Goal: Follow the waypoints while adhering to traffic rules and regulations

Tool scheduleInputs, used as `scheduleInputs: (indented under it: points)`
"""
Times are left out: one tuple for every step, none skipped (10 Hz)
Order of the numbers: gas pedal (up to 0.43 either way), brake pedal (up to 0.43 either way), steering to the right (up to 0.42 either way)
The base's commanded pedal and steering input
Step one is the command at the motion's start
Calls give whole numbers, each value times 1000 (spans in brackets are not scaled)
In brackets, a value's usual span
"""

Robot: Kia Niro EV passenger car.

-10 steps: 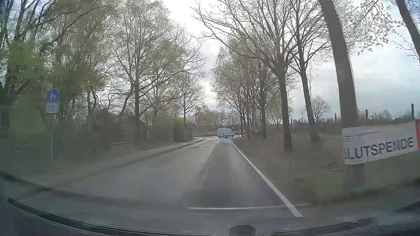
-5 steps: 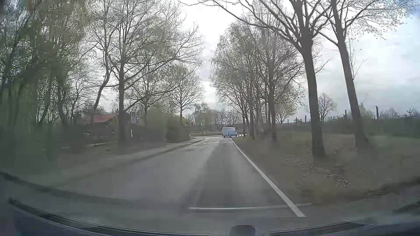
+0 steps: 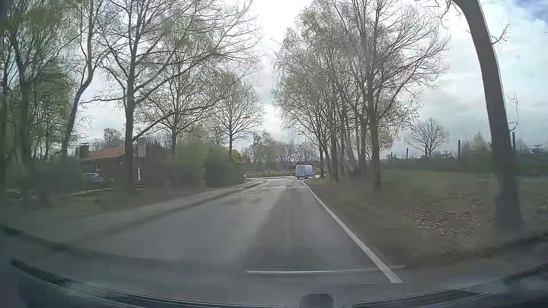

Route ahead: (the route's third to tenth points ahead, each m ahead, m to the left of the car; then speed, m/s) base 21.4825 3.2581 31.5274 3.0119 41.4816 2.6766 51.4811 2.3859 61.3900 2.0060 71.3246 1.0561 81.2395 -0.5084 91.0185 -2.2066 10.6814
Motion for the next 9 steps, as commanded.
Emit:
scheduleInputs:
  points:
    - [118, 0, -3]
    - [118, 0, -2]
    - [110, 0, -2]
    - [110, 0, -2]
    - [110, 6, -2]
    - [118, 6, -2]
    - [118, 0, -2]
    - [118, 0, -2]
    - [118, 0, -2]
